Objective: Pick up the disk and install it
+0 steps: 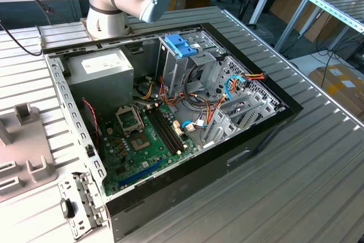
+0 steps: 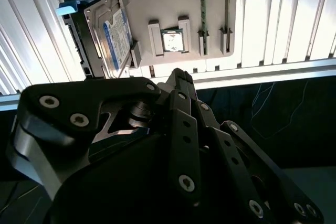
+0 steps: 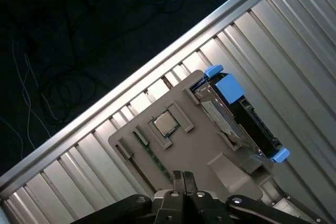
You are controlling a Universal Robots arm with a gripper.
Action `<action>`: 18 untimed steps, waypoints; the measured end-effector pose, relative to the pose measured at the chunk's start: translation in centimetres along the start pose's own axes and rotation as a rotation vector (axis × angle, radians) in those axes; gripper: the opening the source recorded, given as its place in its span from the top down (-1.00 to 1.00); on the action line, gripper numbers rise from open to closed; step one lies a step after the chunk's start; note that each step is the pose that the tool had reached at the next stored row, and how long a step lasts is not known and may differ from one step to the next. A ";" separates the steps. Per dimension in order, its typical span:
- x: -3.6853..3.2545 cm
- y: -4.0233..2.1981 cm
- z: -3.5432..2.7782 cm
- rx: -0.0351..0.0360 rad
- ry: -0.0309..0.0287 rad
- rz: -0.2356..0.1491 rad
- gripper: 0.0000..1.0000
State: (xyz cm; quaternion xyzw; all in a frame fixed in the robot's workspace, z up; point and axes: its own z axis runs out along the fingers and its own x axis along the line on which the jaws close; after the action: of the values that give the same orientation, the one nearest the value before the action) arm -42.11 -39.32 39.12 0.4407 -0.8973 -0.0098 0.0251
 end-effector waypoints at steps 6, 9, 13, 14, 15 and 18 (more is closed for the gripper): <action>0.00 0.00 0.00 0.0015 0.0016 -0.041 0.79; 0.00 0.00 0.00 0.0025 0.0026 -0.067 0.79; 0.00 0.00 0.00 0.0034 0.0037 -0.092 0.79; 0.00 0.00 0.00 0.0040 0.0043 -0.109 0.79; 0.00 0.00 0.00 0.0044 0.0048 -0.121 0.79; 0.00 0.00 0.00 0.0050 0.0055 -0.139 0.79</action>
State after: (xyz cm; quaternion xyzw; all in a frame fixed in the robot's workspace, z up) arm -42.11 -39.32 39.12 0.5020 -0.8644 -0.0080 0.0257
